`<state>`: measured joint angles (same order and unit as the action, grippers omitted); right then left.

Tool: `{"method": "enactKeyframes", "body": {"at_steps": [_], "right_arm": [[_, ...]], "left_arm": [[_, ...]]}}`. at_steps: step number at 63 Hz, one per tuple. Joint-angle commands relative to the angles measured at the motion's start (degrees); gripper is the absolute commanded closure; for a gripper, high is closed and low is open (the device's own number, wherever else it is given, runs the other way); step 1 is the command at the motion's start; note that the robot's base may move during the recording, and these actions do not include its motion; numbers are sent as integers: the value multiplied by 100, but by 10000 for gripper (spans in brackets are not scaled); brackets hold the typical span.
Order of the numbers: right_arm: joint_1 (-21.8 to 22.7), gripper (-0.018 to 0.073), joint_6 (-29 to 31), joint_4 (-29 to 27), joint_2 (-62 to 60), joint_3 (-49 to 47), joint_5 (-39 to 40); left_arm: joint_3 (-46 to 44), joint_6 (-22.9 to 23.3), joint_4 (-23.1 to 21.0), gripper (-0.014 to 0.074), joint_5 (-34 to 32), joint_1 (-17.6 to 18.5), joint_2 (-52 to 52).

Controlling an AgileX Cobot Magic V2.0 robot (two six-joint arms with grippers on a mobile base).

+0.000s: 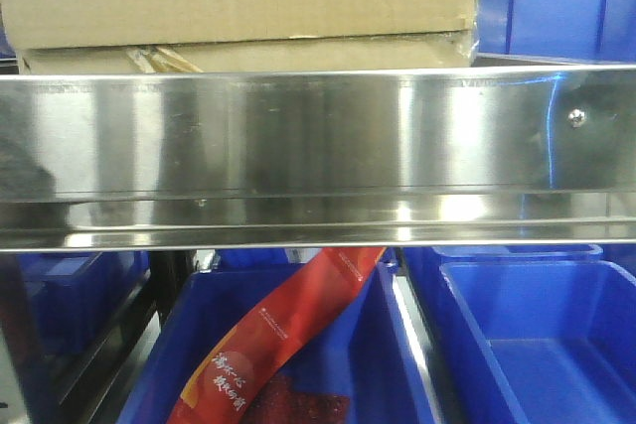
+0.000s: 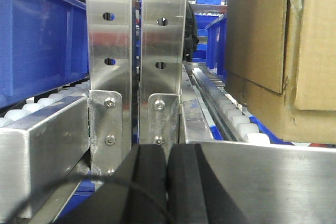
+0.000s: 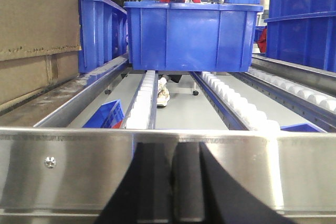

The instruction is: Grab carton from right shelf to conveyor

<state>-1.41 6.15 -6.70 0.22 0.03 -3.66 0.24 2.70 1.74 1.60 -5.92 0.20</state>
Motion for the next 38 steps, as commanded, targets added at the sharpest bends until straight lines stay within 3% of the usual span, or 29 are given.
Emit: {"method": "enactKeyframes", "body": {"at_steps": [1, 38], "right_arm": [[-3, 616, 39, -11, -22, -3, 122], [-2, 616, 39, -11, -22, -3, 336]], "left_arm": [[-24, -23, -30, 615, -88, -22, -20], [-24, -23, -30, 615, -88, -22, -20]]}}
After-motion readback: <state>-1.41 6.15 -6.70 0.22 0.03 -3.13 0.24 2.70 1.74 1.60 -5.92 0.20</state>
